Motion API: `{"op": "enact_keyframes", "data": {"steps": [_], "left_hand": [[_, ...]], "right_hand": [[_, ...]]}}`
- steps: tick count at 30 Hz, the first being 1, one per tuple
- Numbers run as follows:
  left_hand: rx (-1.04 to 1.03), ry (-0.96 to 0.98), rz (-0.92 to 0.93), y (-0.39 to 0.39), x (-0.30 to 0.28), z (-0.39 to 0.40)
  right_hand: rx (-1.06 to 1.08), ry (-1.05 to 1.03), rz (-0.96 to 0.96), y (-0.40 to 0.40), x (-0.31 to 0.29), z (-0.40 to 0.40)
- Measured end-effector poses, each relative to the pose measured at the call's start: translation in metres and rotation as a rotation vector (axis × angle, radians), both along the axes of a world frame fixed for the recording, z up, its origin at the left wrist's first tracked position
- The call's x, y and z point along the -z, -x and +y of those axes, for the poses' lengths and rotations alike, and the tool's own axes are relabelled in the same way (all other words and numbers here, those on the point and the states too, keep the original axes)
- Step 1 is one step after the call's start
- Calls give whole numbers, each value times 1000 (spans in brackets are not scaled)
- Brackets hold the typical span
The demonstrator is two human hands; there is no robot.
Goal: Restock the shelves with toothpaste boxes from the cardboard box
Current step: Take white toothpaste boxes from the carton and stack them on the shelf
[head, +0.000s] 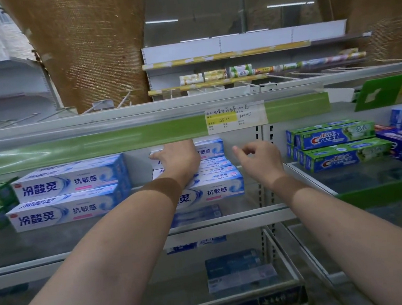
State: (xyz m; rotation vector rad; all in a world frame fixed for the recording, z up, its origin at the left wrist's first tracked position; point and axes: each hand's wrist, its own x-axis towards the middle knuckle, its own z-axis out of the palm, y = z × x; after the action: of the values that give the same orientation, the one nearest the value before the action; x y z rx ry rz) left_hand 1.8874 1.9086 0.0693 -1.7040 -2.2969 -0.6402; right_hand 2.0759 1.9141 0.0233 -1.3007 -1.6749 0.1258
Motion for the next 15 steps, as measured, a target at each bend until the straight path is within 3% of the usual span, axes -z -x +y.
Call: {"op": "enact_keyframes", "data": {"steps": [12,15], "left_hand": [[-13,-36,1,-2,-9,-43],[-29,-70,-10,-4,-8,-64]], "right_hand": [[-38,55,-56,3,-13,-31],[-103,-80,-143,4,-7,-44]]}}
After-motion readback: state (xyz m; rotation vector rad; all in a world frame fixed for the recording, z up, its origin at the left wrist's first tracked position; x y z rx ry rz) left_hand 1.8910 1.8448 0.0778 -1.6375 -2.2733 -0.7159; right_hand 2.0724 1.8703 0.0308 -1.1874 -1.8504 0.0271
